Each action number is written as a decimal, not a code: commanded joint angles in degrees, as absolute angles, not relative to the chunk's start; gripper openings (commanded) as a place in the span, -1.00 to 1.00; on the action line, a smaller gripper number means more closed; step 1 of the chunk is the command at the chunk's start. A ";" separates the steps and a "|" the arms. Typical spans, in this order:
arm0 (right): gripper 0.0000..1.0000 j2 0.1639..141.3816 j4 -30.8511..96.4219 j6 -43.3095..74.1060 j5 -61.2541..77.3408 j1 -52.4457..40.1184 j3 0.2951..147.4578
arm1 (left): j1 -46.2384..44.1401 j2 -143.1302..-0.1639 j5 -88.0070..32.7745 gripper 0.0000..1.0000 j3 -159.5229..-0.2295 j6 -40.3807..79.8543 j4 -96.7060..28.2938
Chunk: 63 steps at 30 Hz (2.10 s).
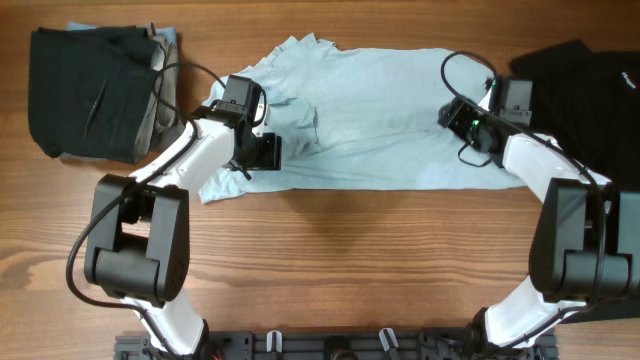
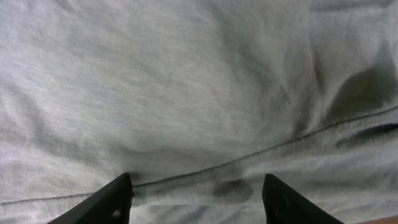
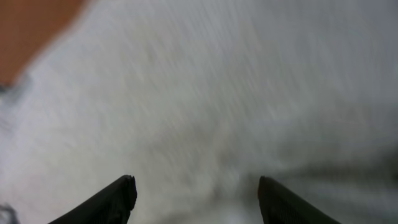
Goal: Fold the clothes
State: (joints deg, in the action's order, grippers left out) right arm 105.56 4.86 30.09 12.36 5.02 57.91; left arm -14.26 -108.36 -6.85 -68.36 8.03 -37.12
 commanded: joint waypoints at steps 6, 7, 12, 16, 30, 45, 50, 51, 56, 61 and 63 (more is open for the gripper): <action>0.36 97.62 10.81 26.94 15.70 11.03 60.71 | -13.98 -108.81 -6.55 0.33 -68.16 8.19 -37.10; 0.37 96.18 12.97 26.87 15.55 11.64 60.71 | -13.98 -108.81 -6.52 0.33 -68.16 8.16 -37.10; 0.43 93.21 19.44 23.94 9.54 13.87 60.69 | -13.98 -108.81 -6.52 0.34 -68.16 8.19 -37.10; 0.53 94.37 20.40 22.46 0.75 14.11 59.46 | -13.98 -108.81 -6.52 0.35 -68.16 8.19 -37.12; 0.36 107.50 14.72 30.61 1.43 14.11 58.48 | -13.98 -108.81 -6.52 0.33 -68.16 8.21 -37.08; 0.62 108.47 -4.91 28.49 10.31 16.64 59.27 | -13.98 -108.81 -6.55 0.33 -68.16 8.21 -37.12; 0.61 101.38 4.47 26.94 15.84 16.80 59.27 | -13.98 -108.81 -6.52 0.33 -68.16 8.19 -37.10; 0.61 99.94 7.88 26.94 16.10 16.80 59.27 | -13.98 -108.81 -6.52 0.33 -68.16 8.19 -37.12; 0.44 96.07 21.82 24.88 10.79 16.80 59.27 | -13.98 -108.81 -6.52 0.33 -68.16 8.21 -37.10; 0.14 96.12 28.27 23.99 5.13 16.80 59.24 | -13.98 -108.81 -6.55 0.33 -68.16 8.21 -37.10; 0.19 96.16 28.75 24.18 2.24 16.80 59.24 | -13.98 -108.81 -6.55 0.33 -68.16 8.21 -37.10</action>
